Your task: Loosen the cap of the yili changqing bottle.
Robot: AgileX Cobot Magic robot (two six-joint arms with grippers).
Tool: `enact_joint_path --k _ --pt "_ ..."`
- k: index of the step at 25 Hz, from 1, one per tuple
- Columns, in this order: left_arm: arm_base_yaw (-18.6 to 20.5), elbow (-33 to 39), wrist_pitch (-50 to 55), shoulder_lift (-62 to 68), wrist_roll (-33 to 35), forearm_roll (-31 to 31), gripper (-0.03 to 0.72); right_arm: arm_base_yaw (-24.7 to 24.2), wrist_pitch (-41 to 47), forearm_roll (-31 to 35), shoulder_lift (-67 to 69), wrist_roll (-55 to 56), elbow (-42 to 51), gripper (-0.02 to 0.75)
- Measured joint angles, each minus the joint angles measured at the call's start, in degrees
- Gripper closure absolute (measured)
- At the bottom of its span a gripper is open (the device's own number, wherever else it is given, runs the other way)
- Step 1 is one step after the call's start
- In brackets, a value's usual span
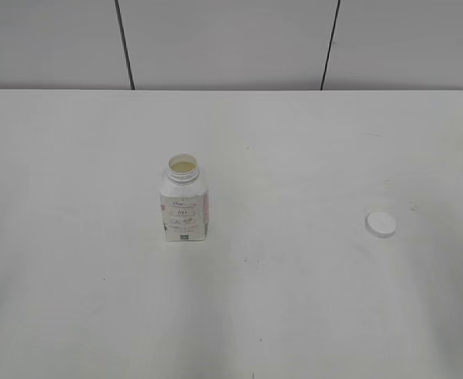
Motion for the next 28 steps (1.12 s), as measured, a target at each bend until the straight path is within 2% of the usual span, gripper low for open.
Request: enact_joint_path --k 11,18,28 --pt "0.0 0.0 0.0 -11.6 0.0 -0.2 0.207 0.0 11.4 -0.1 -0.7 0.0 -1.7 0.151" --pt "0.0 0.0 0.2 -17.8 -0.1 -0.3 0.207 0.0 11.9 -0.1 -6.1 0.0 -0.5 0.151" --pt "0.0 0.2 0.2 -18.0 -3.3 -0.8 0.208 0.0 11.9 -0.7 -20.9 0.0 -0.5 0.151"
